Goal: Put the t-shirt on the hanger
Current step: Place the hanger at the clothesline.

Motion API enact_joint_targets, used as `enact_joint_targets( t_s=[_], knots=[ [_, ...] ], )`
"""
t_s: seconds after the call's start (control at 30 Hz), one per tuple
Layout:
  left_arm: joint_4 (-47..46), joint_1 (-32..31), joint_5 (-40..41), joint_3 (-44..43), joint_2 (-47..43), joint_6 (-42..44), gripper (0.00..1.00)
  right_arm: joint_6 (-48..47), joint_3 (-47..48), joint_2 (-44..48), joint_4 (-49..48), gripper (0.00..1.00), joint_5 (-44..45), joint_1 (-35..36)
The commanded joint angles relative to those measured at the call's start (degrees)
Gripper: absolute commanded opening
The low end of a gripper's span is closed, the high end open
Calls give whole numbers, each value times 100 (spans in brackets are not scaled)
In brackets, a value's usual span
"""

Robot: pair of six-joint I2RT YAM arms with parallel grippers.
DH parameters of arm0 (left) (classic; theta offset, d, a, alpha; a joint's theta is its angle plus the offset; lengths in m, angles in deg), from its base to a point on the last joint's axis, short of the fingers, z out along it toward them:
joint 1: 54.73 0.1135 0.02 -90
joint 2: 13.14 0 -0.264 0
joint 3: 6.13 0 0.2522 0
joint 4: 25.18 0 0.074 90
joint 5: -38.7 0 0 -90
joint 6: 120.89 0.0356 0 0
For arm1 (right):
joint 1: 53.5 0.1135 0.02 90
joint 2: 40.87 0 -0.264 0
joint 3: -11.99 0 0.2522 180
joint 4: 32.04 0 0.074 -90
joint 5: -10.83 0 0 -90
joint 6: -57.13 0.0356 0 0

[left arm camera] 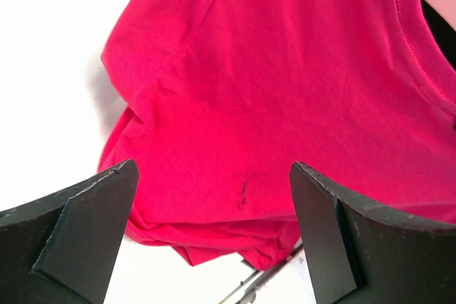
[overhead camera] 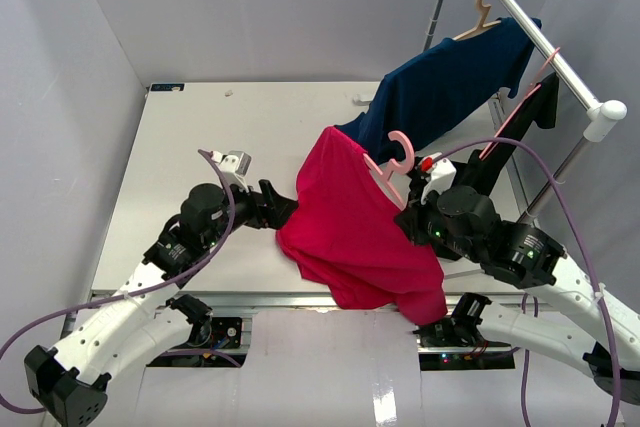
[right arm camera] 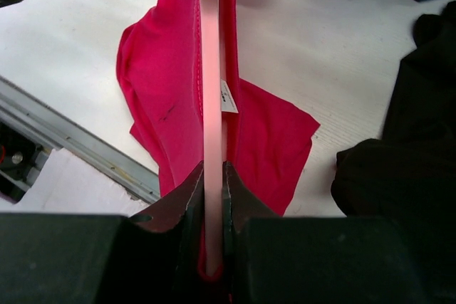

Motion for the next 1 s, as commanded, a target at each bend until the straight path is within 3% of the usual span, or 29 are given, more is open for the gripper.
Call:
enact_joint_targets(
  t_s=[0.0, 0.2, 0.4, 0.7, 0.97],
  knots=[
    [-280, -13, 285, 295, -225, -72, 98, 618, 49, -143, 67, 8, 866, -2],
    [-849, -13, 289, 1040, -383, -293, 98, 1062, -107, 222, 636, 8, 1343, -2],
    [-1551, -13, 345, 1589, 189, -214, 98, 1559, 230, 220, 1313, 8, 1865, 6],
    [-1691, -13, 342, 1753, 283, -138, 98, 2365, 257, -539, -27, 8, 2446, -2],
    [-1926, -48, 620, 2130, 30, -84, 98, 3263, 559, -1305, 295, 8, 2917, 274]
  ],
)
